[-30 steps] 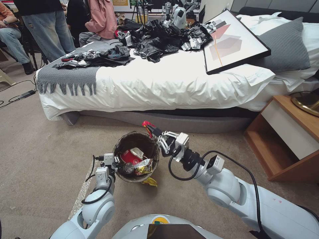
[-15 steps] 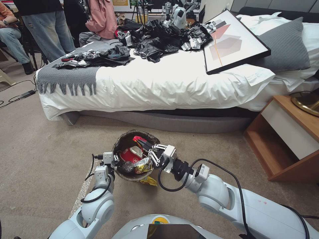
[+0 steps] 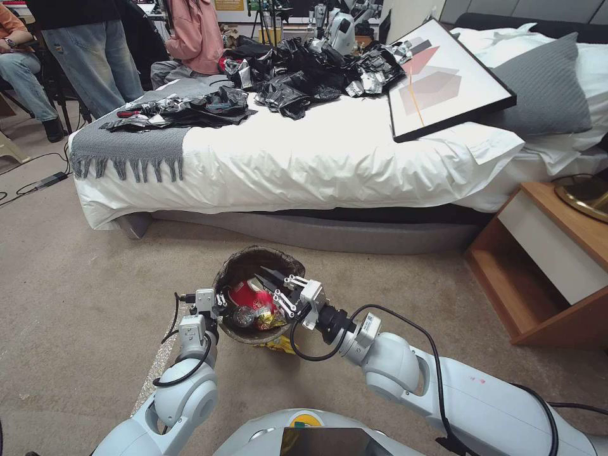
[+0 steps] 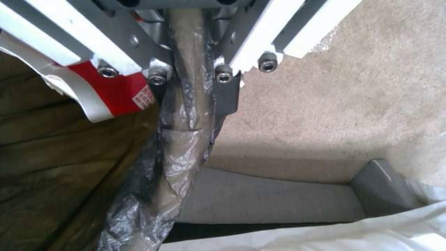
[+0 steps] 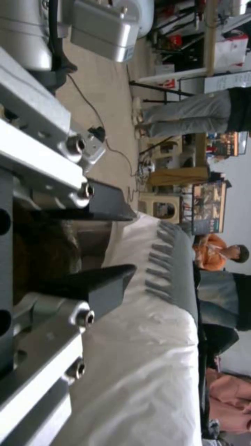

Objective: Pick up the trash bin, then pick up the garbage from the floor and place it into the trash bin.

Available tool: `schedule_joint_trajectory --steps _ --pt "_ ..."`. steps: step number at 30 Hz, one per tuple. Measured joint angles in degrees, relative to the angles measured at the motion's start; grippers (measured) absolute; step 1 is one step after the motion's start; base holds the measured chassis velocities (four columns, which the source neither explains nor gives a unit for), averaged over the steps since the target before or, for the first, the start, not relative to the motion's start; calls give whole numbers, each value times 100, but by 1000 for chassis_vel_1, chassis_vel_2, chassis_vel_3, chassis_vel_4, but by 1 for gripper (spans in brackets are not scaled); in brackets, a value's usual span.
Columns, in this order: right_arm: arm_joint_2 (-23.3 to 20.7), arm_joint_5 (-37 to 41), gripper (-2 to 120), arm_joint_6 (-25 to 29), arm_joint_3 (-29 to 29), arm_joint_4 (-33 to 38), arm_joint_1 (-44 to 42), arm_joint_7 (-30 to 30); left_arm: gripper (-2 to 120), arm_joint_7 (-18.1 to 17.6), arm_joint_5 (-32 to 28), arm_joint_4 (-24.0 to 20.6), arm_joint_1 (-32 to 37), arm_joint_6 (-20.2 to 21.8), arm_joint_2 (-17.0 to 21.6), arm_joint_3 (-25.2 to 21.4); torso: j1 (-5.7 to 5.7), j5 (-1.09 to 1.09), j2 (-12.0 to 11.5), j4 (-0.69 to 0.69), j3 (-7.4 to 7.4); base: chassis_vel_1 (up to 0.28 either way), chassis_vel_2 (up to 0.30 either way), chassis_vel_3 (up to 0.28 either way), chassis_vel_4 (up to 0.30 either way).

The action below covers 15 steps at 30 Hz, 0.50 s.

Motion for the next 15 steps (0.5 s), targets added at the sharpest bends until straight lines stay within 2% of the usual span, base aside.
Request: schedule_joint_trajectory --steps 1,5,8,10,12,13,15 --pt "19 -3 32 -11 -27 -16 27 59 0 -1 0 5 -5 -2 -7 2 0 0 0 0 0 0 0 0 0" --pt "44 -5 41 -28 -50 -41 56 117 0 -2 -2 16 -12 -5 -11 7 0 0 0 0 0 0 0 0 0" --pt "69 -3 55 -33 -53 -63 80 187 0 -3 -5 38 -28 -14 -12 7 0 0 0 0 0 0 0 0 0" --pt "70 2 58 -34 -33 -62 80 202 0 -3 -7 41 -31 -17 -13 7 0 0 0 0 0 0 0 0 0" --pt "66 41 72 -36 187 27 16 259 0 -6 -8 61 -34 -36 -26 7 0 0 0 0 0 0 0 0 0" --pt "66 41 72 -36 187 27 16 259 0 -6 -8 61 -34 -36 -26 7 0 0 0 0 0 0 0 0 0" --pt "64 118 80 -85 496 151 -93 386 0 -8 -2 82 -35 -63 -41 9 0 1 0 0 0 0 0 0 0"
